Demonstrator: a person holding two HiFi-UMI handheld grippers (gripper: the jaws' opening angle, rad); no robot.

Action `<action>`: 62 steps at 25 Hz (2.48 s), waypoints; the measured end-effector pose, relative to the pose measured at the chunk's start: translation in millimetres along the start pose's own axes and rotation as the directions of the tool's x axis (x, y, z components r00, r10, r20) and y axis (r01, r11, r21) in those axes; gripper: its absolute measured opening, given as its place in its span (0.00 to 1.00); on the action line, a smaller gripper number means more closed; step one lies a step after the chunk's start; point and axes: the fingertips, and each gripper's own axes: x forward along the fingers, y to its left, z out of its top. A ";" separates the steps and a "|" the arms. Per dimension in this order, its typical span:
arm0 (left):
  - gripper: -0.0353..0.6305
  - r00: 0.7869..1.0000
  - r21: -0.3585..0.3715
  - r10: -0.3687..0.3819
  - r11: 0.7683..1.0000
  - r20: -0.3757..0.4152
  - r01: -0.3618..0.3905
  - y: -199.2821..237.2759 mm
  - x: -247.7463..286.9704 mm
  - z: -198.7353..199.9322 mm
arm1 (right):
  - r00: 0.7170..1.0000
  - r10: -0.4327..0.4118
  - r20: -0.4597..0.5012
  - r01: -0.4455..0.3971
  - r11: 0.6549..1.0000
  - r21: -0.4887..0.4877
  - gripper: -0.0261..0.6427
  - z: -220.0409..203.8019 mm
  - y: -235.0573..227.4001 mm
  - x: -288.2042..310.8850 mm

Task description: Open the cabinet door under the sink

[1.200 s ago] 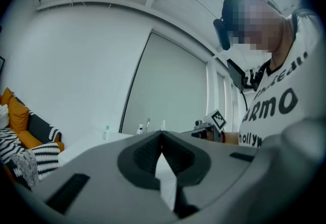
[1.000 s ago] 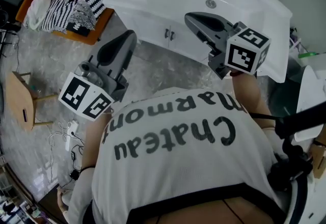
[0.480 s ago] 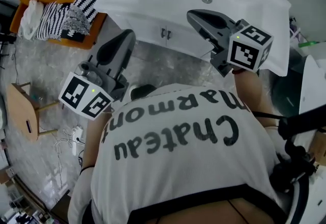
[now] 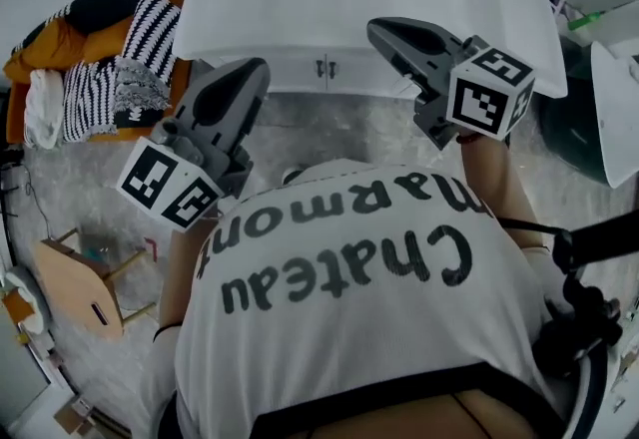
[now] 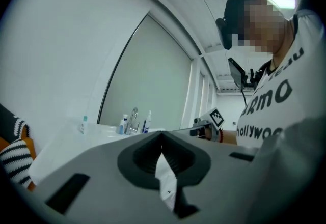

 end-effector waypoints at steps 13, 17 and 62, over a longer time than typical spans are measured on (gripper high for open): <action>0.06 0.938 0.004 -0.321 0.946 -0.135 0.324 34.1 -8.1 -42.8 | 0.957 -0.289 -0.001 0.286 0.946 0.155 0.06 -64.0 18.3 18.3; 0.06 0.911 -0.080 -0.365 0.931 -0.190 0.356 36.3 3.3 -73.9 | 0.939 -0.335 -0.077 0.343 0.908 0.241 0.06 -105.0 12.3 16.5; 0.27 0.958 -0.014 -0.210 0.977 -0.196 0.211 142.2 146.0 -430.0 | 0.972 -0.235 0.017 0.235 0.972 0.020 0.23 -374.9 -175.9 151.3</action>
